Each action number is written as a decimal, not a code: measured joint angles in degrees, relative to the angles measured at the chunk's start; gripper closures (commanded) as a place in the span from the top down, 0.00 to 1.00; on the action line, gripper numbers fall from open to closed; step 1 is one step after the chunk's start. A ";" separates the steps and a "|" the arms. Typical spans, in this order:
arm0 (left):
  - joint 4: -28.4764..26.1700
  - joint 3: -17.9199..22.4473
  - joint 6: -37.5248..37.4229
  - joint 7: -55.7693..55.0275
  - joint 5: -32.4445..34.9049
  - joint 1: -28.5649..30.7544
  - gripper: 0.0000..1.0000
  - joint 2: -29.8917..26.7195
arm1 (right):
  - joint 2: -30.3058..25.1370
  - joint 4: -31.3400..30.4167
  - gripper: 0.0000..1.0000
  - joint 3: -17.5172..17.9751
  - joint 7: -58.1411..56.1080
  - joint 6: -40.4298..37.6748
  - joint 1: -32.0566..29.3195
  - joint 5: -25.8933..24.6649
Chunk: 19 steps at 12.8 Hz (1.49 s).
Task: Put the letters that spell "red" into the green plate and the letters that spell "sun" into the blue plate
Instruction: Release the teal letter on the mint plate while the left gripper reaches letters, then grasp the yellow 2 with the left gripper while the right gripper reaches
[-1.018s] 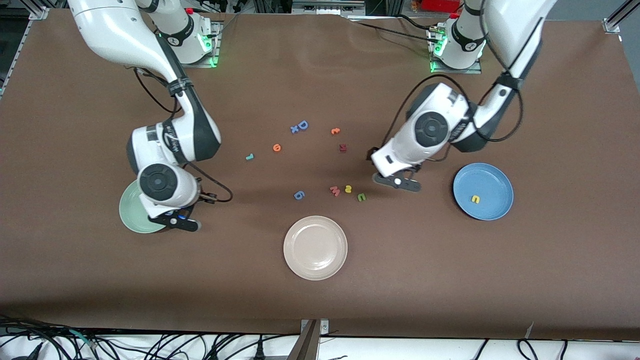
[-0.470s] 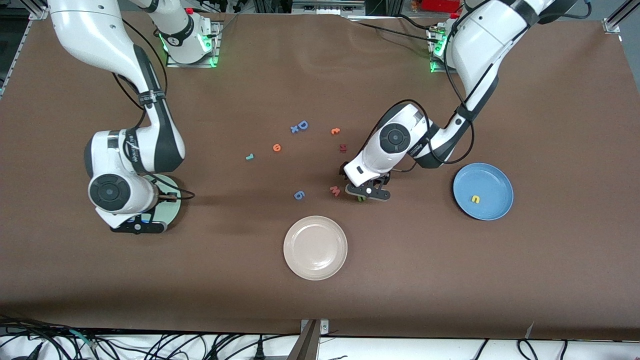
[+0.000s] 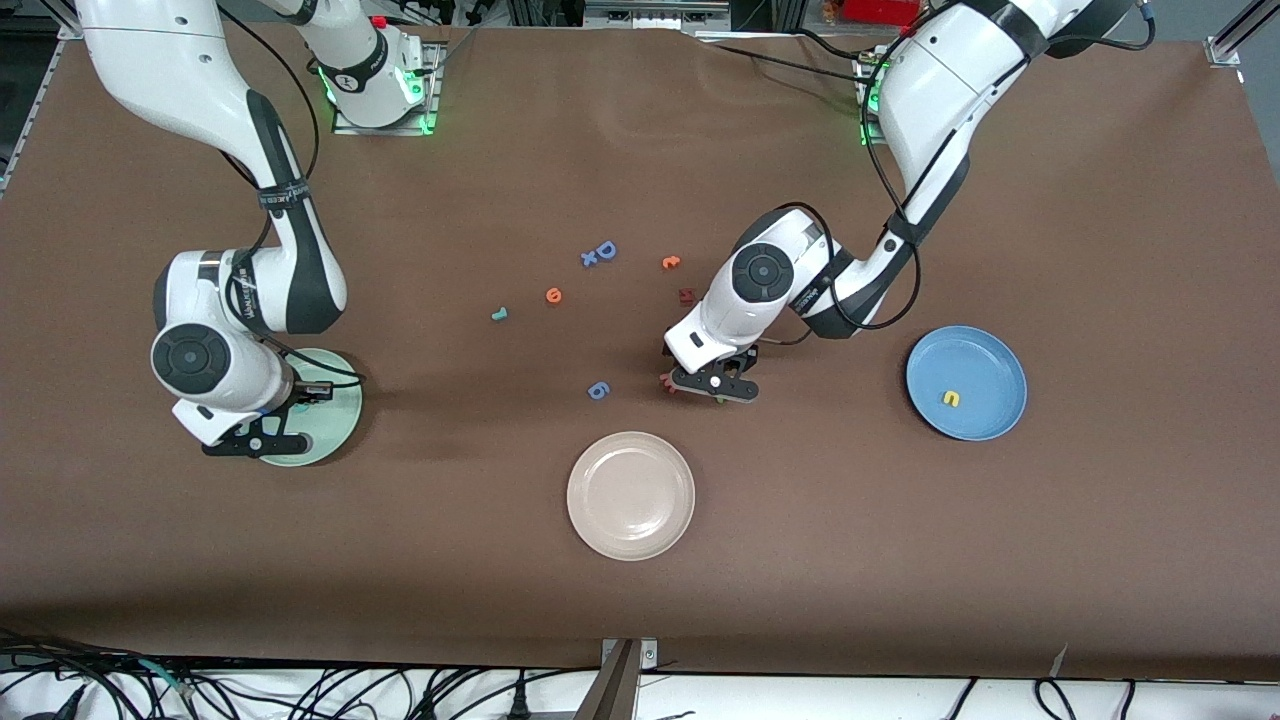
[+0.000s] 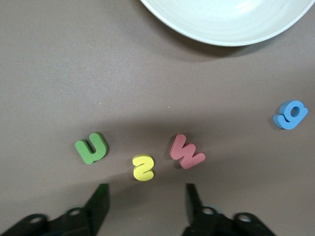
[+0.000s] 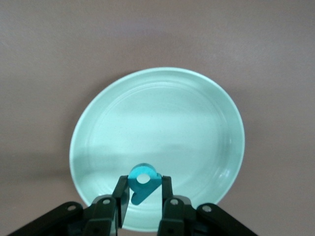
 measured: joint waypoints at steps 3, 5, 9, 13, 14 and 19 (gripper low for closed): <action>0.72 0.65 0.00 -0.02 0.00 -0.43 0.31 0.72 | -2.64 -10.03 0.20 -0.34 -0.15 12.35 -0.04 0.00; 1.27 0.90 0.04 -0.02 0.00 -0.41 0.33 1.81 | -3.57 -14.47 0.20 -0.56 -0.86 18.41 -0.13 0.00; 2.39 0.91 0.11 -0.02 0.01 -0.43 0.34 3.20 | -3.82 -16.85 0.71 -0.79 -1.51 22.36 -0.86 0.01; 2.48 0.94 3.14 -0.02 0.01 -0.43 0.33 4.57 | -4.30 -16.85 1.00 -0.76 -1.90 22.46 -1.00 1.59; 2.56 1.05 3.29 -0.02 0.16 -0.43 0.33 4.58 | -4.50 -16.85 1.00 -0.70 -1.93 22.45 -1.00 1.61; 2.86 1.76 3.40 -0.02 2.44 -0.44 0.15 4.54 | -6.78 -14.04 1.00 1.74 1.89 13.77 -0.92 2.38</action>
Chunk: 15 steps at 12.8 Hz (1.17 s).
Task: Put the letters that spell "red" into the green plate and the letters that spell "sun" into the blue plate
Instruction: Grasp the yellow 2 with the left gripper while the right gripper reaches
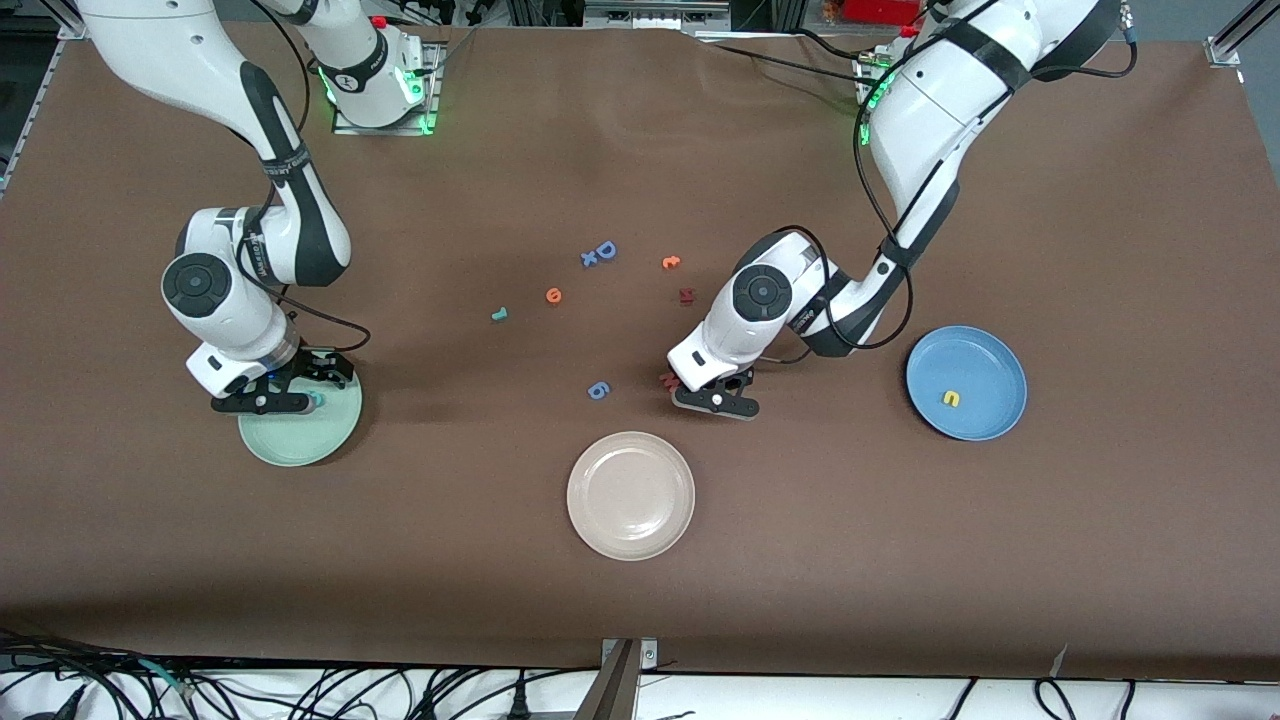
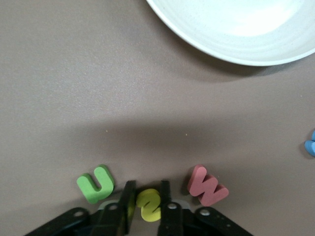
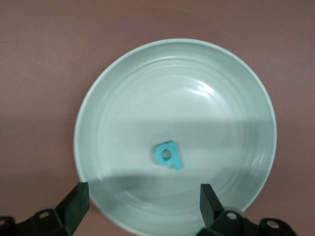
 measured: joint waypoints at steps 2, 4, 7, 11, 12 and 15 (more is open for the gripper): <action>0.01 0.04 0.02 0.00 0.01 0.00 0.12 0.01 | -0.69 2.81 1.00 3.06 7.64 -5.33 0.05 0.16; 0.02 0.05 0.02 0.00 0.01 -0.01 0.10 0.01 | -0.91 3.49 1.00 7.24 17.30 -6.35 0.18 0.26; 0.74 0.50 -0.47 0.00 0.01 0.23 0.10 0.01 | -0.87 3.48 1.00 12.92 31.23 -6.48 0.38 0.27; 7.69 0.42 -12.58 2.54 0.02 2.47 0.10 -0.42 | -0.54 3.40 1.00 18.67 45.56 -6.54 0.63 0.27; 9.23 -0.01 -15.20 3.94 0.00 3.44 0.10 -0.57 | -0.48 3.35 1.00 19.72 48.83 -6.56 1.11 0.27; 10.80 -1.01 -19.35 11.72 -0.04 8.34 0.11 -1.09 | -0.20 3.07 1.00 20.77 56.86 -6.58 4.17 0.27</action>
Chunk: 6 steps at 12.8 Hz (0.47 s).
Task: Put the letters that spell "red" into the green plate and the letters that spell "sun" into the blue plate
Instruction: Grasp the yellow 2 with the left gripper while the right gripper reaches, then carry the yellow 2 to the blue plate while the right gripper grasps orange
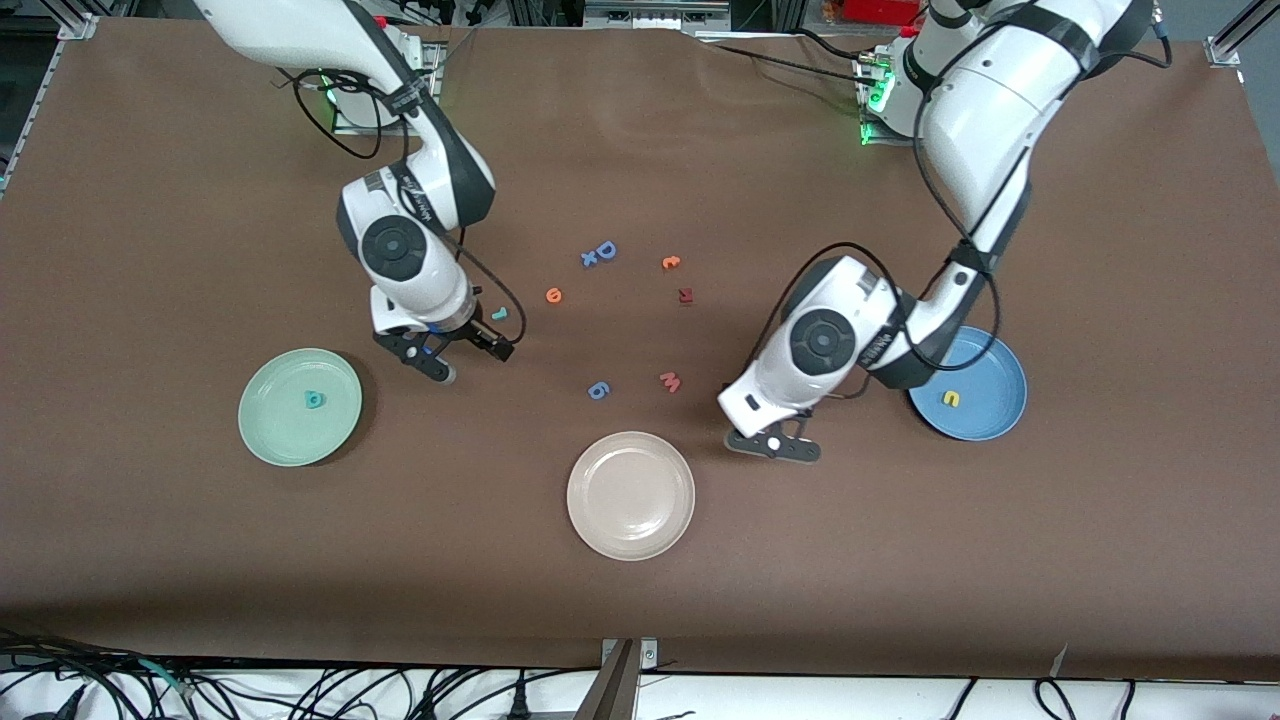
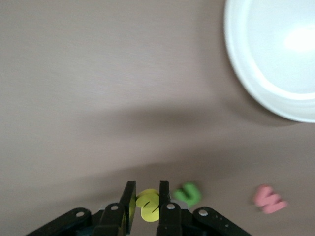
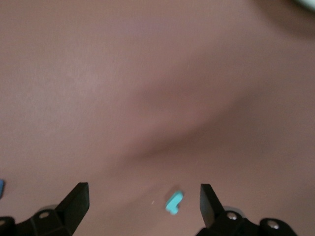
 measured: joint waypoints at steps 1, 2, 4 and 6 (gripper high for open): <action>0.01 -0.15 -1.35 4.51 -0.01 2.33 0.11 -0.27 | 0.27 0.00 1.00 0.05 2.38 0.11 1.33 0.00; 0.00 -0.25 -2.52 8.07 -0.03 4.34 0.11 -0.56 | 0.67 -0.04 1.00 0.10 4.58 0.52 2.44 0.00; -0.01 -0.33 -5.59 12.89 -0.03 7.32 0.14 -1.17 | 1.89 -0.22 1.00 0.15 8.54 2.40 4.32 0.00; -0.53 -0.33 -7.79 17.73 -0.03 10.04 0.14 -2.05 | 3.26 -0.34 1.00 0.16 12.34 4.33 6.21 0.00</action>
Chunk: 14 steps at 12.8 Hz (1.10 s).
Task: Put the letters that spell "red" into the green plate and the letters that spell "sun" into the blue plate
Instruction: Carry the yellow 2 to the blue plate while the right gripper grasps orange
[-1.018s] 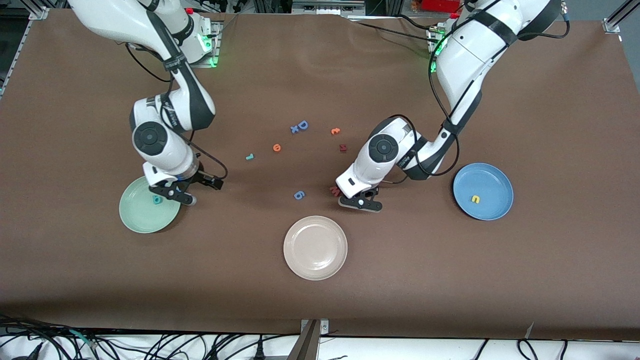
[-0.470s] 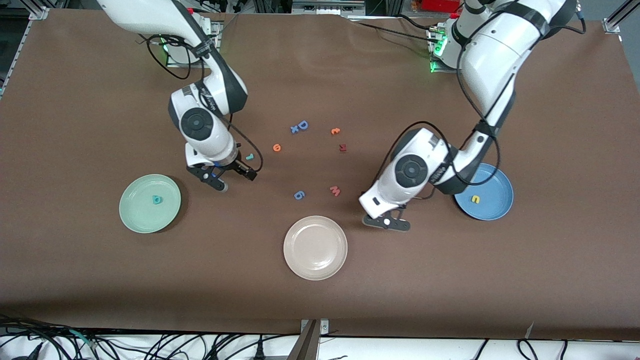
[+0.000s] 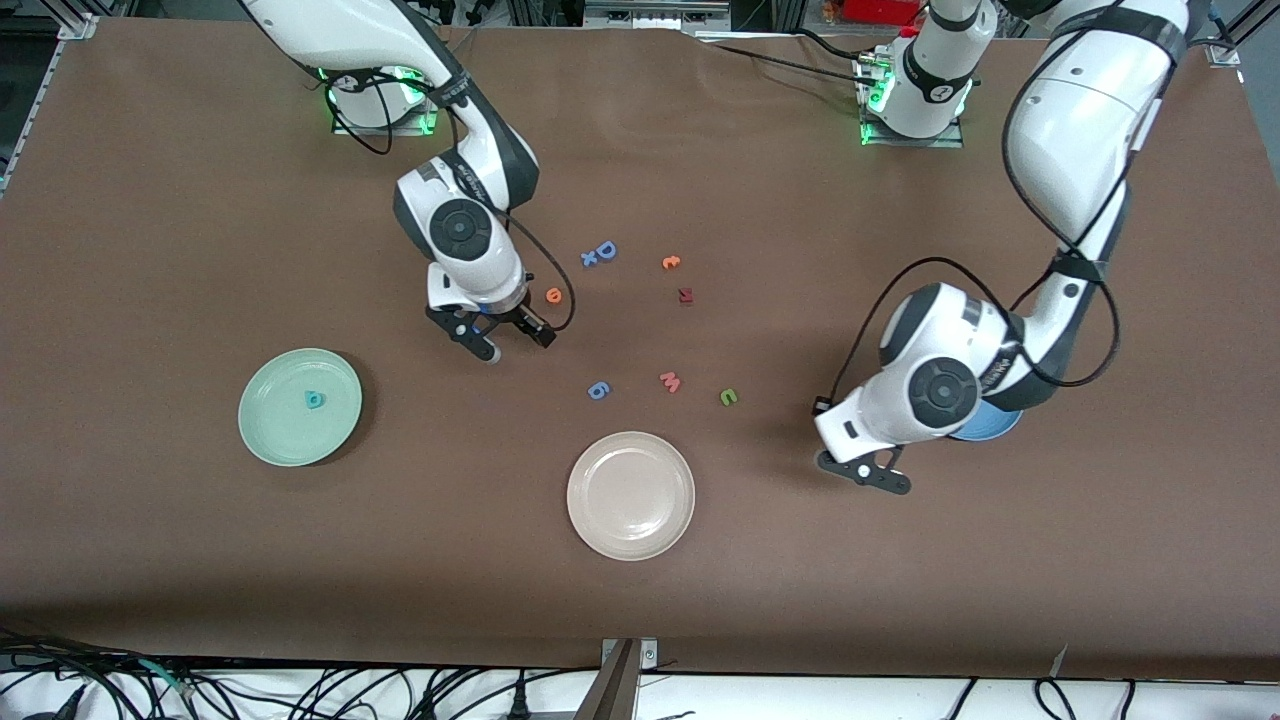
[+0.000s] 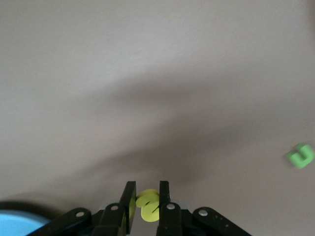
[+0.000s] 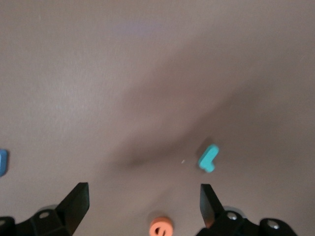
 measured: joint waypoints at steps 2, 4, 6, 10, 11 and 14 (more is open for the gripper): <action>-0.90 0.08 -0.72 3.91 0.02 2.45 0.14 -1.04 | 0.55 -0.34 1.00 0.00 2.72 1.30 1.34 0.00; -2.40 0.08 -0.97 9.92 0.02 6.22 0.14 -2.13 | 0.61 -1.71 1.00 0.01 4.56 3.72 2.36 0.00; -3.93 0.02 -1.08 15.11 0.02 10.24 0.14 -2.92 | 0.62 -3.02 1.00 0.01 5.66 4.76 3.05 0.00; -9.41 0.01 -1.40 24.56 0.01 17.92 0.14 -6.29 | 0.58 -4.67 1.00 0.01 7.25 6.65 4.58 0.00; -10.91 0.01 -1.33 26.43 0.01 19.97 0.14 -6.88 | 0.54 -5.37 1.00 0.01 7.37 7.63 4.73 0.00; -16.69 -0.03 2.92 28.14 0.01 22.63 0.14 -7.14 | 0.49 -7.73 1.00 0.01 7.39 10.72 5.11 0.00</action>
